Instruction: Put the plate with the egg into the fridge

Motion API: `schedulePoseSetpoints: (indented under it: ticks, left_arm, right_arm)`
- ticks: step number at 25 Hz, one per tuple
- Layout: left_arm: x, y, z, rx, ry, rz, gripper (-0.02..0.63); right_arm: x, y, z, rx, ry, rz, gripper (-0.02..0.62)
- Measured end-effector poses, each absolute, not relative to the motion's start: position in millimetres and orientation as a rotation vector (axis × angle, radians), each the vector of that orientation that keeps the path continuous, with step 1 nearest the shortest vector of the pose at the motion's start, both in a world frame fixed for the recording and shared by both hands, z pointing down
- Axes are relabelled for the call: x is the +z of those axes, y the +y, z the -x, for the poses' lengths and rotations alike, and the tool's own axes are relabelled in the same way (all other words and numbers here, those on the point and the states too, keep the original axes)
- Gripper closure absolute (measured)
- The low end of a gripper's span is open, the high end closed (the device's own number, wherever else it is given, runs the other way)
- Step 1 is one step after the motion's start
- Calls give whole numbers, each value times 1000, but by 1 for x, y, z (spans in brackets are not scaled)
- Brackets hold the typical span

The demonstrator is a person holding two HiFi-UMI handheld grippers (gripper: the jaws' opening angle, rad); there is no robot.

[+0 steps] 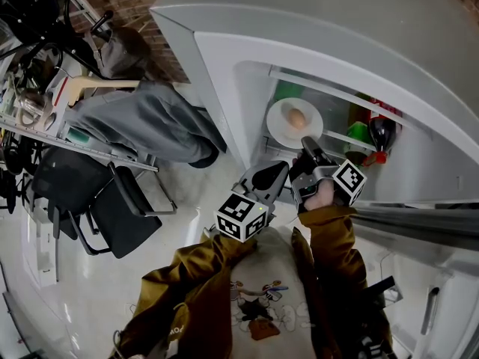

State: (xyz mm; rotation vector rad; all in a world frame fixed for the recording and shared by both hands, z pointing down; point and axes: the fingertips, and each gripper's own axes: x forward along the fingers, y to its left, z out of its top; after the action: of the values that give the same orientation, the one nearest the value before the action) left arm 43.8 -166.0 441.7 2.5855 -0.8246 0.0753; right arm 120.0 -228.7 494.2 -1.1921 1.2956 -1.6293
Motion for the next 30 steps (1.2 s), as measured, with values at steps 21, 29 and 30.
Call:
schedulePoseSetpoints:
  ticks: [21,29,30]
  left_arm:
    - [444,-166,-39,73,-833,-2572,598]
    - [444,-167,-40,75,-835,-2573,598]
    - [444,-167,-40,76,-834,-2573,600]
  right_arm:
    - [519,-243,-126,-1668,1200,1164,577]
    - [509,-251,-123,-1660,1186,1148,577]
    - [509,-252,-123,-1659,1188,1139,577]
